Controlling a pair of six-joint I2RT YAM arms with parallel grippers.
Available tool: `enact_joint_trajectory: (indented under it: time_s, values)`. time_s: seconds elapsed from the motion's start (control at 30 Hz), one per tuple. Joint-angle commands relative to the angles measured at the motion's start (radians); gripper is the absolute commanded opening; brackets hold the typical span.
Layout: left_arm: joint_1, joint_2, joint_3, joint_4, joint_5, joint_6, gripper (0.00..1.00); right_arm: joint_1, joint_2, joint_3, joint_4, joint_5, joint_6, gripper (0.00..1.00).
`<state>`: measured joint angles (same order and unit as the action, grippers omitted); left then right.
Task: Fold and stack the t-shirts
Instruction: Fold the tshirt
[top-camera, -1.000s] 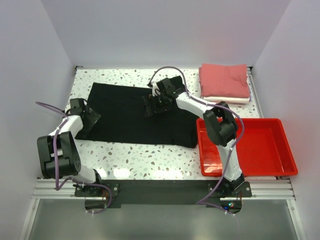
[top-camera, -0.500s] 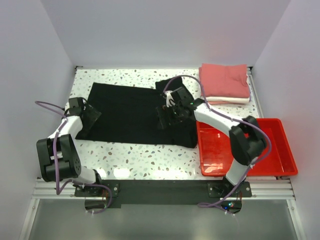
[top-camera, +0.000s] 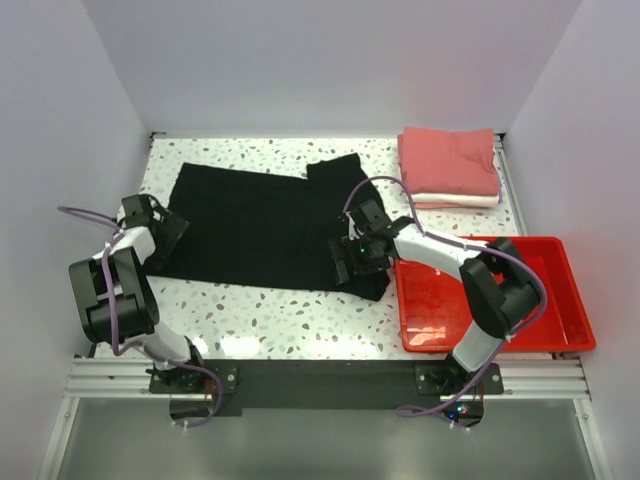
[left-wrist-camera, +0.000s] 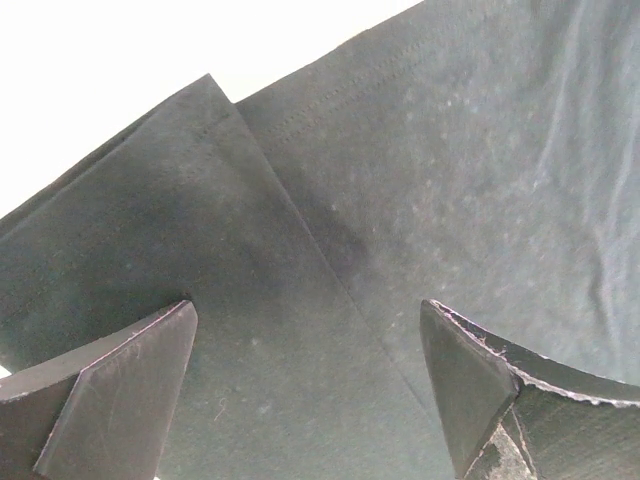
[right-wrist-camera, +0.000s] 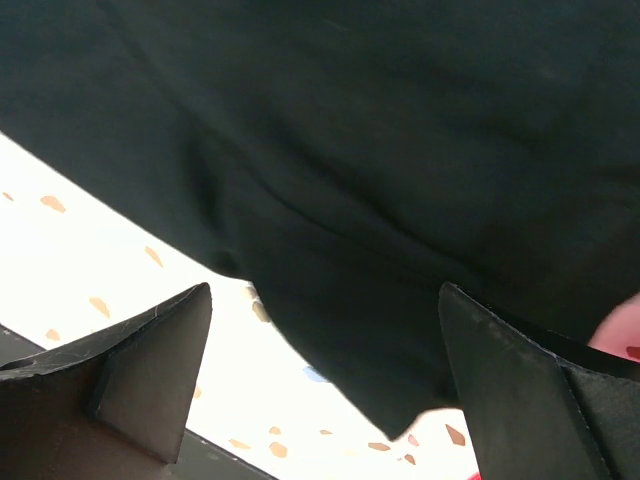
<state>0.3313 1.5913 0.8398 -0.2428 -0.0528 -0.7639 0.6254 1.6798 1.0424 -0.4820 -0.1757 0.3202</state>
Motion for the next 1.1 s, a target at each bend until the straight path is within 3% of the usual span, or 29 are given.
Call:
enact_joint_trajectory:
  time_s: [0.0, 0.23, 0.53, 0.77, 1.07]
  values:
    - [0.08, 0.065, -0.054, -0.027, -0.007, 0.035, 1.0, -0.007, 0.021, -0.018, -0.026, 0.053, 0.026, 0.99]
    - [0.095, 0.05, -0.057, -0.026, 0.013, 0.044, 1.0, -0.007, 0.009, -0.047, 0.008, 0.025, 0.011, 0.99]
    - [0.095, 0.027, -0.056, -0.038, 0.001, 0.054, 1.0, 0.063, -0.052, 0.113, -0.06, -0.05, -0.069, 0.99]
    - [0.094, 0.024, -0.048, -0.041, -0.004, 0.055, 1.0, 0.112, -0.078, -0.062, 0.15, -0.091, 0.098, 0.99]
    - [0.101, 0.025, -0.041, -0.061, -0.05, 0.052, 1.0, 0.099, -0.038, -0.131, 0.109, 0.044, 0.122, 0.99]
